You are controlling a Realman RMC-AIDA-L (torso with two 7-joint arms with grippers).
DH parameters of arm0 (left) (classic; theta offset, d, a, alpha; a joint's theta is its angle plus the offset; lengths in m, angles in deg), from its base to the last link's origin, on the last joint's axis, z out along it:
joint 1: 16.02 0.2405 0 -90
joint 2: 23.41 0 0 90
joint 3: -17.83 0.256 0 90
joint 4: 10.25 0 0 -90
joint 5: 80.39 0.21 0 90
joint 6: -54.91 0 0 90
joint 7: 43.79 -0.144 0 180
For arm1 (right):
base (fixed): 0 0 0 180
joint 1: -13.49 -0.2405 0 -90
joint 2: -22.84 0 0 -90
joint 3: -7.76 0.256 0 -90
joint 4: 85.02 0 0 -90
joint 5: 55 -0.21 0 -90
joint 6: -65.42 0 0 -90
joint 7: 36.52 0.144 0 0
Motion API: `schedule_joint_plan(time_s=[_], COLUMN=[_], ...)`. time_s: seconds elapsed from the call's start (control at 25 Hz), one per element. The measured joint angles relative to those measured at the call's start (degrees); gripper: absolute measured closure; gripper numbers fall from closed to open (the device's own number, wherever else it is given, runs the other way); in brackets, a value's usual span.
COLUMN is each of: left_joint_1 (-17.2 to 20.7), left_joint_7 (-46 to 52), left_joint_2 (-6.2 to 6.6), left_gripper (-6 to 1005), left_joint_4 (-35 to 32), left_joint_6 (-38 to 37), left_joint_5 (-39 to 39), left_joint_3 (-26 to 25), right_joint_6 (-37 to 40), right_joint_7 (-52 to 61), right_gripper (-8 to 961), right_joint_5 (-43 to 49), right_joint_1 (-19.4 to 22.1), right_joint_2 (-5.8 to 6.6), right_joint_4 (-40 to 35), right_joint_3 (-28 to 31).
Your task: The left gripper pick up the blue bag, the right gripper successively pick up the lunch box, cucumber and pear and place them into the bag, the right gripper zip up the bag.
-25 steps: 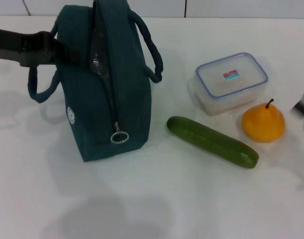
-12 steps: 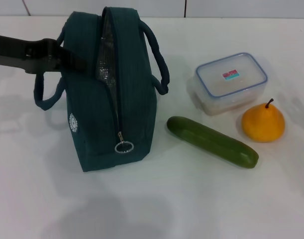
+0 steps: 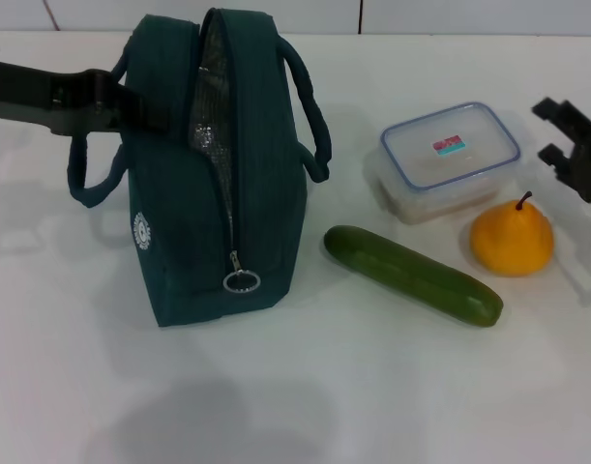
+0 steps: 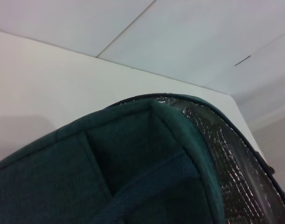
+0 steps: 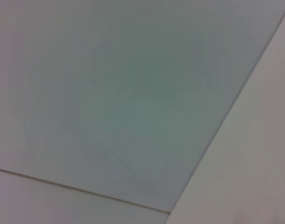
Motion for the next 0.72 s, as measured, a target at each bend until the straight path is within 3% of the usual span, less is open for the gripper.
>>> schedule_joint_plan(time_s=[0.24, 0.72], left_joint_1=[-0.5, -1.5], left_joint_7=[-0.2, -0.2], left_joint_2=[0.32, 0.36], left_gripper=[962, 961], left_joint_4=[-0.1, -0.2], left_joint_6=[0.0, 0.2], left_joint_5=[0.0, 0.0], left_joint_3=[0.0, -0.2], right_joint_6=[-4.1, -8.2], right_joint_7=[1.6, 3.9], right_gripper=[125, 149], right_joint_5=[0.0, -0.1], right_joint_1=[-4.3, -7.9], right_joint_2=[-0.02, -0.02], right_joint_4=[0.9, 0.9], right_joint_3=[-1.2, -5.3])
